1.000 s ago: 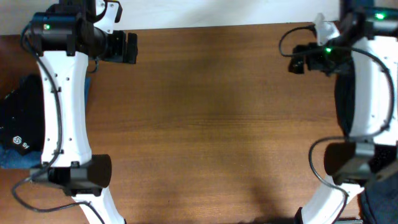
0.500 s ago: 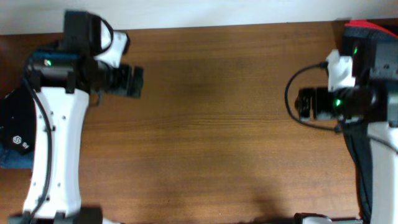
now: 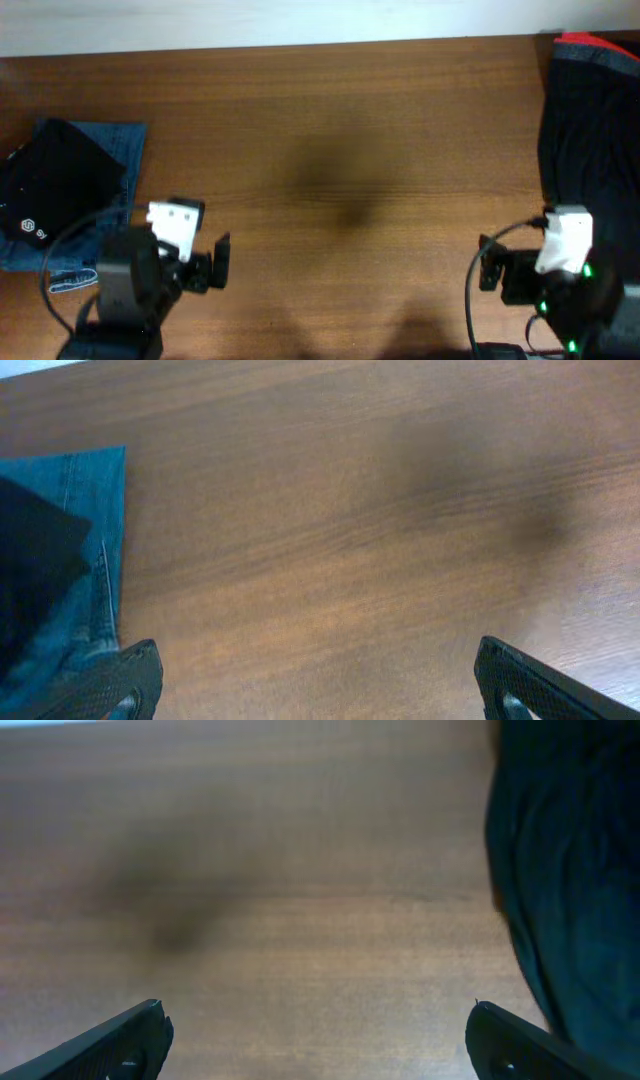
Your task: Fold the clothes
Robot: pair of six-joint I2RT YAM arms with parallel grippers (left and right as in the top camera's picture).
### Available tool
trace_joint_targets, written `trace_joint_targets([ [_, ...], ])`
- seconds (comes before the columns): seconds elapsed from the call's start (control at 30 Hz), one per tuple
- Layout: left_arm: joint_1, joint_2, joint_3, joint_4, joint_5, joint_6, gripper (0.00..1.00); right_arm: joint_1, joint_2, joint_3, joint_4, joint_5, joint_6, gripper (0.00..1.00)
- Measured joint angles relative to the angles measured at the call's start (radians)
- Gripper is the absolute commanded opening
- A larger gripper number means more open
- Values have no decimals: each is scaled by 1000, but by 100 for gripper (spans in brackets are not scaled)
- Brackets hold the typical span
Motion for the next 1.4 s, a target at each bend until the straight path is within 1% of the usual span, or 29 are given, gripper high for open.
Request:
trace_joint_targets([
  [0.1,0,-50,-42,-44,-4,0,99,0,-32,0,0,5,3,99],
  [0.17,0,-52,-45,-96,-6,0,99,0,-33,-1,0,5,4,98],
  [0.23,0,-52,-48,-114,-6,0,99,0,-33,-1,0,5,3,99],
  [0.57,0,-52,-48,-121,-6,0,99,0,-43,-3,-16,9,4,99],
  [0.7,0,-52,-49,-122,-6,0,99,1,-132,-26,-13,13,4,99],
  [0.77,0,-53,-49,-123,-6,0,99,8,-214,-79,24,16,4,99],
  [0.8,0,-53,-50,-123,-6,0,99,10,-239,-102,52,16,4,99],
  [0.87,0,-53,-50,-124,-6,0,99,19,-360,-241,146,16,4,99],
  [0.9,0,-53,-50,-123,-7,0,99,19,-380,-268,180,16,5,99],
  [0.93,0,-52,-50,-123,-6,0,99,21,-447,-359,295,15,4,99],
  [1.03,0,-53,-51,-123,-6,0,99,23,-559,-527,495,11,5,99],
  [1.07,0,-53,-51,-125,-7,0,99,23,-561,-545,522,9,5,99],
  [1.17,0,-53,-51,-124,-7,0,99,23,-561,-658,705,8,5,99],
  [1.2,0,-53,-51,-124,-7,0,99,23,-561,-714,803,9,5,99],
  [1.4,0,-53,-51,-124,-6,0,99,23,-561,-902,1086,24,4,99],
])
